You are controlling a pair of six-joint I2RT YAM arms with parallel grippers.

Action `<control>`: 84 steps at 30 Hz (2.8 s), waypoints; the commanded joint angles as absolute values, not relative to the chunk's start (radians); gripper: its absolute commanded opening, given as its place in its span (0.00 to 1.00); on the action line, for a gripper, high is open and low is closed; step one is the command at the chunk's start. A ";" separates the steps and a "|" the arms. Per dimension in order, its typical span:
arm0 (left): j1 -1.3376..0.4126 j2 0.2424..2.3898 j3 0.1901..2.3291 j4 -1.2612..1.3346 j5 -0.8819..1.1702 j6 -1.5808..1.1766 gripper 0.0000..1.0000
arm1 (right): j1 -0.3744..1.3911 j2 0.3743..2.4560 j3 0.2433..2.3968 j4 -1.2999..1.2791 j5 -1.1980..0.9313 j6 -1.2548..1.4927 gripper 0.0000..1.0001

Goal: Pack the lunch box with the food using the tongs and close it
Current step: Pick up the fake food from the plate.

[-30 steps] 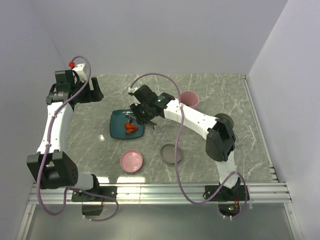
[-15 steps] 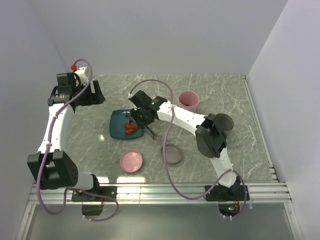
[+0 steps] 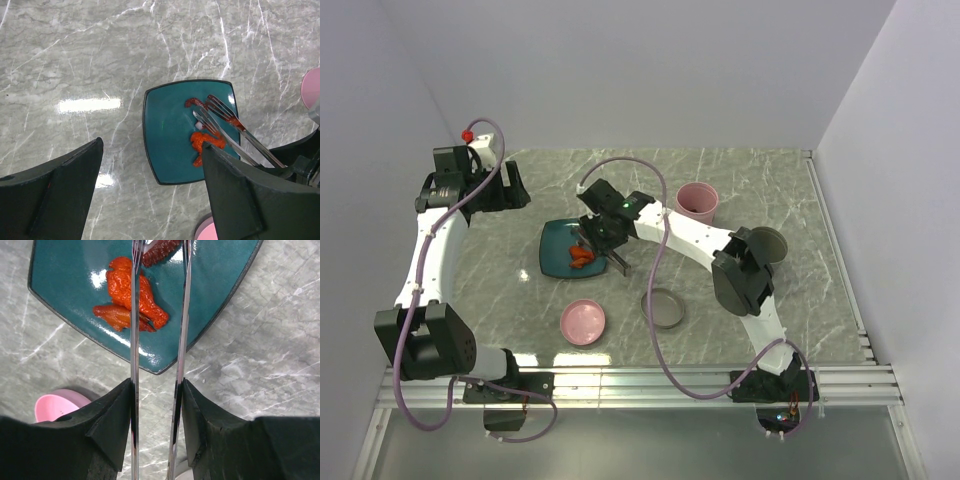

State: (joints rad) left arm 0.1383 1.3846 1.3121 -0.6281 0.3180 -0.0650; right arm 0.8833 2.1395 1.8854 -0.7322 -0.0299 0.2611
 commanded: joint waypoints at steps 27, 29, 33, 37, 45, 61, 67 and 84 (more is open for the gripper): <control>0.140 1.348 1.305 -0.595 0.345 -0.068 0.86 | 0.910 2.088 1.914 -0.735 0.060 0.347 0.56; 0.140 1.350 1.305 -0.594 0.347 -0.067 0.86 | 0.908 2.088 1.916 -0.735 0.060 0.345 0.56; 0.138 1.351 1.305 -0.594 0.347 -0.067 0.86 | 0.904 2.097 1.928 -0.741 0.077 0.334 0.54; 0.140 1.353 1.307 -0.595 0.348 -0.067 0.86 | 0.890 2.105 1.937 -0.744 0.063 0.327 0.49; 0.140 1.370 1.321 -0.604 0.357 -0.068 0.86 | 0.879 2.132 1.977 -0.750 0.003 0.305 0.45; 0.140 1.376 1.324 -0.601 0.364 -0.064 0.86 | 0.894 2.215 2.045 -0.793 0.020 0.252 0.53; 0.140 1.373 1.315 -0.597 0.362 -0.063 0.86 | 0.894 2.241 2.051 -0.811 0.026 0.236 0.52; 0.140 1.370 1.310 -0.592 0.360 -0.066 0.86 | 0.894 2.204 2.111 -0.798 0.029 0.199 0.27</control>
